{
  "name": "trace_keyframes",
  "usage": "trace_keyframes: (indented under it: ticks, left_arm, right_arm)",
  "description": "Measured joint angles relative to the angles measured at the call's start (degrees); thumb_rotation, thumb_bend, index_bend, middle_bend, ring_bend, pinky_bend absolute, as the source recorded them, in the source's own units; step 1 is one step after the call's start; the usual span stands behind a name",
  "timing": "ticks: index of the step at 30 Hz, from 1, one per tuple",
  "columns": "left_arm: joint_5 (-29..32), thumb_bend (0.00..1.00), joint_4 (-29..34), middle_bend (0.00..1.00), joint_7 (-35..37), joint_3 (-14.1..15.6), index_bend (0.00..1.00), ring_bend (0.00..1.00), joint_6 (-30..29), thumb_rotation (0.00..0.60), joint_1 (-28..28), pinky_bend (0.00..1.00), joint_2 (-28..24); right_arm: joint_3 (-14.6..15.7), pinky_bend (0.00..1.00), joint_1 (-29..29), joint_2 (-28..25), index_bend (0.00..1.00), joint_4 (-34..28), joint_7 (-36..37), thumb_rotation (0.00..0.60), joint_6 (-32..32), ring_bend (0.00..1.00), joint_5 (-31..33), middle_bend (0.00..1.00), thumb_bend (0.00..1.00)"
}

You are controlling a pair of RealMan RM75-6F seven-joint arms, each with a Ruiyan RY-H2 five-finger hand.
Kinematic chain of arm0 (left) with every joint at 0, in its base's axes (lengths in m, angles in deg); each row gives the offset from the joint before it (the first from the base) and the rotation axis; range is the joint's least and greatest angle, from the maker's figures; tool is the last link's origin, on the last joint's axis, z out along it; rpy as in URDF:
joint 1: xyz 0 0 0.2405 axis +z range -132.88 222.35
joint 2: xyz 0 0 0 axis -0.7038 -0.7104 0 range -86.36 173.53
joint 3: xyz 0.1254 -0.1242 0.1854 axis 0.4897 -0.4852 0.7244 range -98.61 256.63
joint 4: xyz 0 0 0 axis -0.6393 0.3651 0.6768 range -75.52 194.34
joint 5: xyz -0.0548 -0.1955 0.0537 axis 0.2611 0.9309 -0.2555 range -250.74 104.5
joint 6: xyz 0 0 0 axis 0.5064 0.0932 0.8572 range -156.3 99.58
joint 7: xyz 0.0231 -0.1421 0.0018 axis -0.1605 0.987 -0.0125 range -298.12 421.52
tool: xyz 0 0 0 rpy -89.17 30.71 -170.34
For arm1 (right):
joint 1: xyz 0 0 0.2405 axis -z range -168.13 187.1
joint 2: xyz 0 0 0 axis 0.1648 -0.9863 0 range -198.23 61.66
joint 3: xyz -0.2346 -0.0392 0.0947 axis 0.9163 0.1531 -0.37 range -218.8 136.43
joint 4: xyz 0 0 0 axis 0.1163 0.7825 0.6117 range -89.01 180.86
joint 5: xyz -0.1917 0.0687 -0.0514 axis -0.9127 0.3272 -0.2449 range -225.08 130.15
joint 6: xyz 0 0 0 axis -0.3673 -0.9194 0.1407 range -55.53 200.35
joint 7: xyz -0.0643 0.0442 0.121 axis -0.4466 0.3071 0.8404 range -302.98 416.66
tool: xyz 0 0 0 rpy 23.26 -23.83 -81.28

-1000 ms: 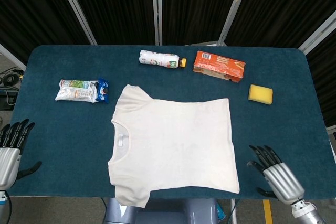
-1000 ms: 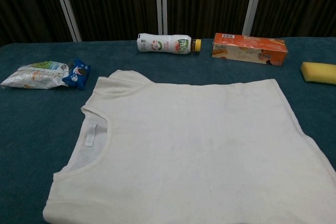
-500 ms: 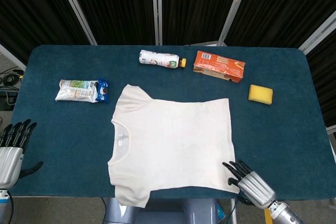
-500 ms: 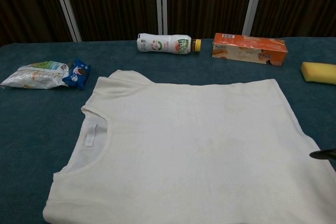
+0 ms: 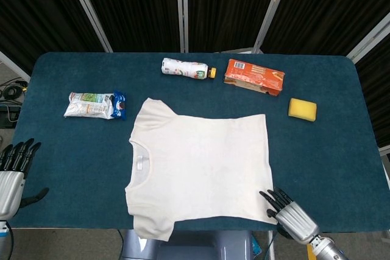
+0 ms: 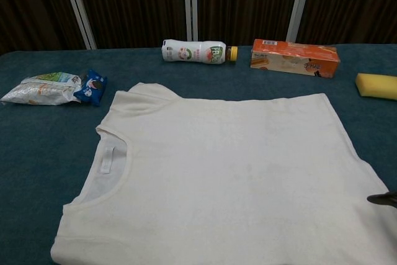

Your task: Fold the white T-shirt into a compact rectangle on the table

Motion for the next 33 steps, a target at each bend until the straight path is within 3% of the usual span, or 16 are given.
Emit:
trace_keyframes:
  ticks: [15, 21, 33]
  left_arm:
    - [0.5, 0.0, 0.1, 0.0, 0.3, -0.1, 0.0, 0.0, 0.2, 0.6, -0.1, 0.0, -0.1]
    - [0.6, 0.0, 0.1, 0.0, 0.6, -0.2, 0.0, 0.0, 0.2, 0.6, -0.1, 0.0, -0.3]
    - [0.6, 0.0, 0.1, 0.0, 0.7, -0.1, 0.0, 0.0, 0.2, 0.6, -0.1, 0.0, -0.3]
  right_arm:
    - [0.6, 0.0, -0.2, 3.2, 0.48, 5.0, -0.5, 0.6, -0.7, 0.0, 1.1, 0.02, 0.18]
    - [0.7, 0.0, -0.3, 4.6, 0.49, 7.0, -0.6, 0.6, -1.3, 0.0, 1.2, 0.02, 0.23]
    - [0.7, 0.0, -0.6, 5.1, 0.49, 7.8, 0.2, 0.6, -3.3, 0.0, 2.0, 0.02, 0.23]
